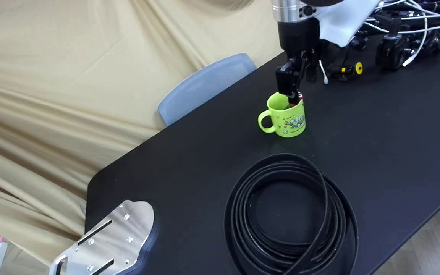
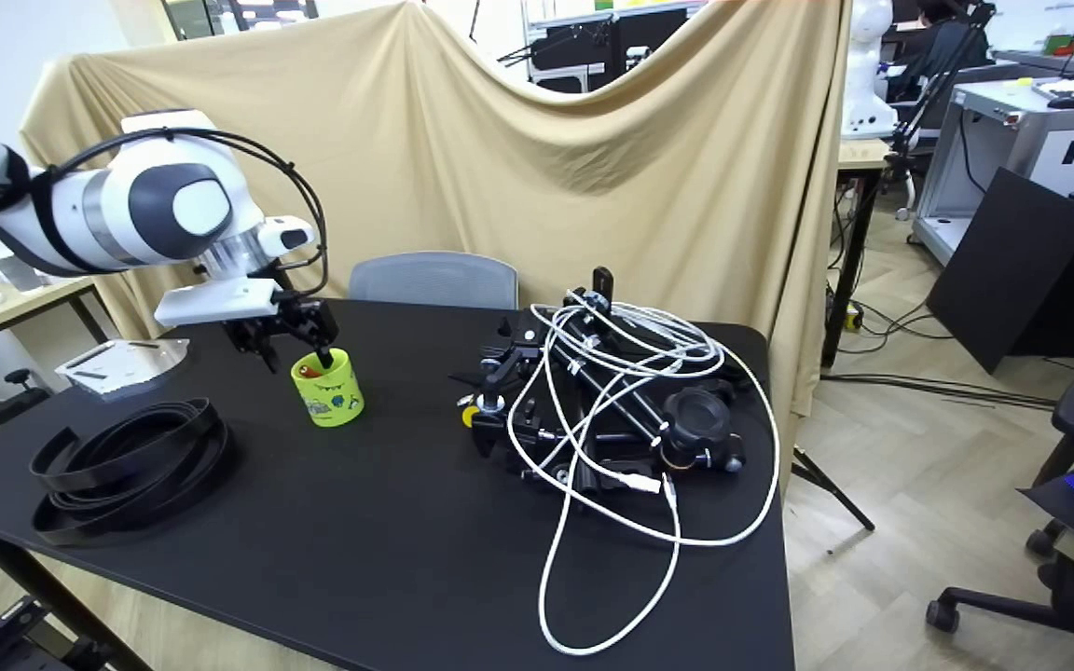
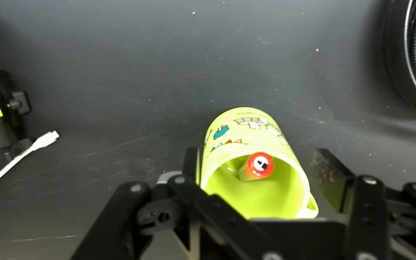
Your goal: Pick the marker from the cup and put it on the table
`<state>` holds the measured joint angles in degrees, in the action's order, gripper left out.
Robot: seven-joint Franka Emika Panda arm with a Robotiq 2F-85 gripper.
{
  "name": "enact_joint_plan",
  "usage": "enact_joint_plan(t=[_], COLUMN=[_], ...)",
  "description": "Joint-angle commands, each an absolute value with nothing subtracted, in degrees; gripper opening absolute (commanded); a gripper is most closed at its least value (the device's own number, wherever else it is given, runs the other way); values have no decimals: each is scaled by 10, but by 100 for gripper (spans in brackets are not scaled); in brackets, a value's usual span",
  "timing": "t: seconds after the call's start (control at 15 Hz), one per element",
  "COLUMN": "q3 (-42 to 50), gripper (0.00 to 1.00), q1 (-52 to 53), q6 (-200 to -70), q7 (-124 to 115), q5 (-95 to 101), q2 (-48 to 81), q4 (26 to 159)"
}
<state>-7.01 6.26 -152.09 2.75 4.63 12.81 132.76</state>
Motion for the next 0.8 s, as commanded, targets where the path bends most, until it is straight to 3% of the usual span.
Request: enact_joint_plan(t=[0.0,0.47,0.73], q3=[-69,-73,-80], gripper=[52,3,5], q1=[65,64,64], q6=[-1512,-1506,-1488], q7=[37,55,60], q5=[46,41,32], q2=[153,167,144], q4=[1298,1284,1295])
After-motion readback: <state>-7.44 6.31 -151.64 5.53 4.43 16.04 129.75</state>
